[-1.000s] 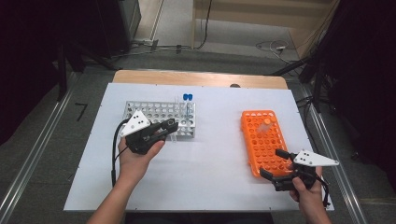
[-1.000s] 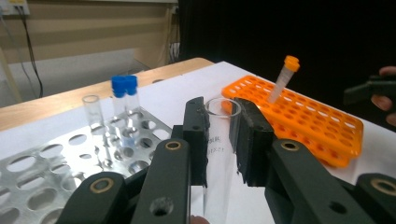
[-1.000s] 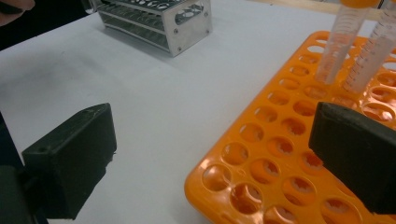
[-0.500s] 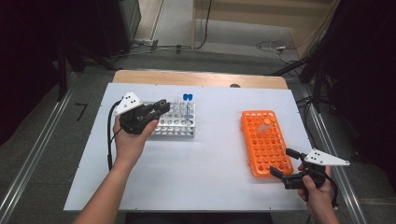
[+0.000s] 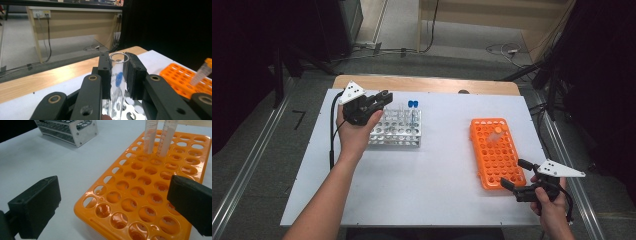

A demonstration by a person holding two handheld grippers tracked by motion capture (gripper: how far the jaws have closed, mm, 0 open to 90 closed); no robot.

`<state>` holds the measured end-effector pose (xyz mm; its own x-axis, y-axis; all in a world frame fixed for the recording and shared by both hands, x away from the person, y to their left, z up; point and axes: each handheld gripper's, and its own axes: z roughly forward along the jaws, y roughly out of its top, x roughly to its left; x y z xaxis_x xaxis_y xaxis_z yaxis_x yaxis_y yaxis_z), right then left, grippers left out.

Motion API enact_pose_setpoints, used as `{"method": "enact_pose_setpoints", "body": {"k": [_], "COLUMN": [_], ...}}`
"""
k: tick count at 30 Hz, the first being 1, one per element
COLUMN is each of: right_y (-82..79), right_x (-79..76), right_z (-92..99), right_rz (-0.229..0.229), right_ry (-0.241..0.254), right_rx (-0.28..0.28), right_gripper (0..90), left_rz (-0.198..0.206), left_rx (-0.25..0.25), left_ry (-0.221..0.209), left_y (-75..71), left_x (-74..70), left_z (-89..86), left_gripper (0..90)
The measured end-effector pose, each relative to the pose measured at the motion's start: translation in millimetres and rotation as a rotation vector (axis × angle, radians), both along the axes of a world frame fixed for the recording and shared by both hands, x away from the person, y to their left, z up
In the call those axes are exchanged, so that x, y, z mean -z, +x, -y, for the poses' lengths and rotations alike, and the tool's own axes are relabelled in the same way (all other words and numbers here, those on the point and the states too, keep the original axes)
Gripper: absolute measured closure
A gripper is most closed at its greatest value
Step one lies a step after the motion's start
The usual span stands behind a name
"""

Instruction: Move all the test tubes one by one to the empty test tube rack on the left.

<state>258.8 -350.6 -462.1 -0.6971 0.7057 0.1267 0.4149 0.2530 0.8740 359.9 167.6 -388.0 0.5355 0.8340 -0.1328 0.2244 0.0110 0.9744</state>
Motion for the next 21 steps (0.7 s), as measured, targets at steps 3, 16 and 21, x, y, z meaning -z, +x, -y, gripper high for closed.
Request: {"method": "enact_pose_setpoints", "body": {"k": [3, 16, 21], "right_y": [-0.1, 0.9, 1.6], "right_x": [0.7, 2.0, 2.3], "right_z": [-0.4, 1.0, 1.2], "right_rz": [-0.002, -0.004, -0.004], "right_ry": [-0.003, 0.002, 0.005], "right_rx": [0.0, -0.003, -0.004], "right_gripper": [0.0, 0.0, 0.0], "left_rz": [-0.01, -0.044, -0.061], "left_rx": [-0.013, -0.1, -0.107], "left_ry": [-0.003, 0.018, 0.032], "left_y": [10.0, 41.0, 45.8], "left_x": [2.4, 27.8, 34.0], "left_z": [1.6, 11.6, 14.2], "left_gripper": [76.4, 76.3, 76.3]}}
